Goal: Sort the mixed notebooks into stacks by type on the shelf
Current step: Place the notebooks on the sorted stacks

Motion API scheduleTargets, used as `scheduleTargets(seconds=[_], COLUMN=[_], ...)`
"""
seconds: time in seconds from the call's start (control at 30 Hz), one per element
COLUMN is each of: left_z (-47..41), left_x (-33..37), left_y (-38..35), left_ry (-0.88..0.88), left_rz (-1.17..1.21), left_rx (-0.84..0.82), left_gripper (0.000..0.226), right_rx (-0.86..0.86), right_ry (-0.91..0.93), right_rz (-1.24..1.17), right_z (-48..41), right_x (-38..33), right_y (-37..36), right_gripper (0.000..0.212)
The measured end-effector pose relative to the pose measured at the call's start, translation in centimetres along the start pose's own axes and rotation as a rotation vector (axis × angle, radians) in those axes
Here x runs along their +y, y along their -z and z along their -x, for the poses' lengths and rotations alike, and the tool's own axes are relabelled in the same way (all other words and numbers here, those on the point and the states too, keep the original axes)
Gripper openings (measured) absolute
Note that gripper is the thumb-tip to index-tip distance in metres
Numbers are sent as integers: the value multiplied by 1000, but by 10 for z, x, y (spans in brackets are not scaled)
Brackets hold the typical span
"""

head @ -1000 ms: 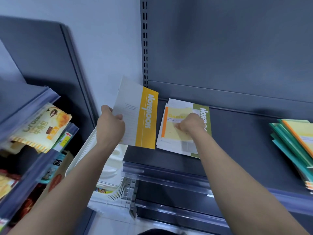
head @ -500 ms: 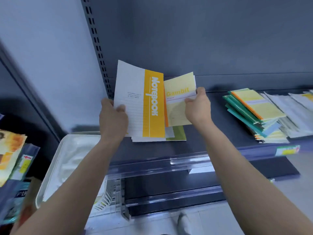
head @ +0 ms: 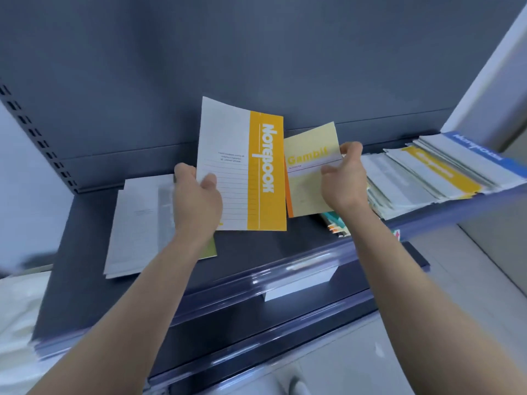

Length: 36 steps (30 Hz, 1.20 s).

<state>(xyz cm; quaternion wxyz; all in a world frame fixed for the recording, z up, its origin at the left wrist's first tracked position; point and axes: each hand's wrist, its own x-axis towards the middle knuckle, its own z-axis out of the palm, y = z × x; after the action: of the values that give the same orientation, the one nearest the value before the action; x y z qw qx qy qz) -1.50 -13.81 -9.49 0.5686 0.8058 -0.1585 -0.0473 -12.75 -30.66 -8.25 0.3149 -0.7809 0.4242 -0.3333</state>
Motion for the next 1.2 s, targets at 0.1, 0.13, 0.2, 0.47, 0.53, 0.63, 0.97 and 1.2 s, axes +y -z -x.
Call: scheduleTargets(seconds=[0.1,0.13,0.2,0.47,0.53,0.63,0.97,1.2], left_z=[3,4,4,16,19,23,24,35], left_x=[14,18,26,34,34,36,57,95], left_y=[-33,-42,-60,-91,-93,-91,-115,-182], left_ry=[22,35,64,138,144,140,33,-63], left_rz=[-5,0,7,6,-1,-12,70,98], left_rx=[37,60,107,260,268,284,204,-13], left_gripper=[9,8,8,10,10,10,12,11], right_rx=[-58,-82,-140,-347,-362,-308,-104,202], right_ry=[20,25,29,46,52,98,494,697], right_rz=[7,4,-4,136,212,313,444,563], right_z=[-31,-42,-61,-99,-102,-101,-98,-106], right_x=[17,22,31,68,76,79,73,97], right_y=[12,15,20,5,-1,-5,50,131], right_gripper=[32,32,31,32,37,37,25,14])
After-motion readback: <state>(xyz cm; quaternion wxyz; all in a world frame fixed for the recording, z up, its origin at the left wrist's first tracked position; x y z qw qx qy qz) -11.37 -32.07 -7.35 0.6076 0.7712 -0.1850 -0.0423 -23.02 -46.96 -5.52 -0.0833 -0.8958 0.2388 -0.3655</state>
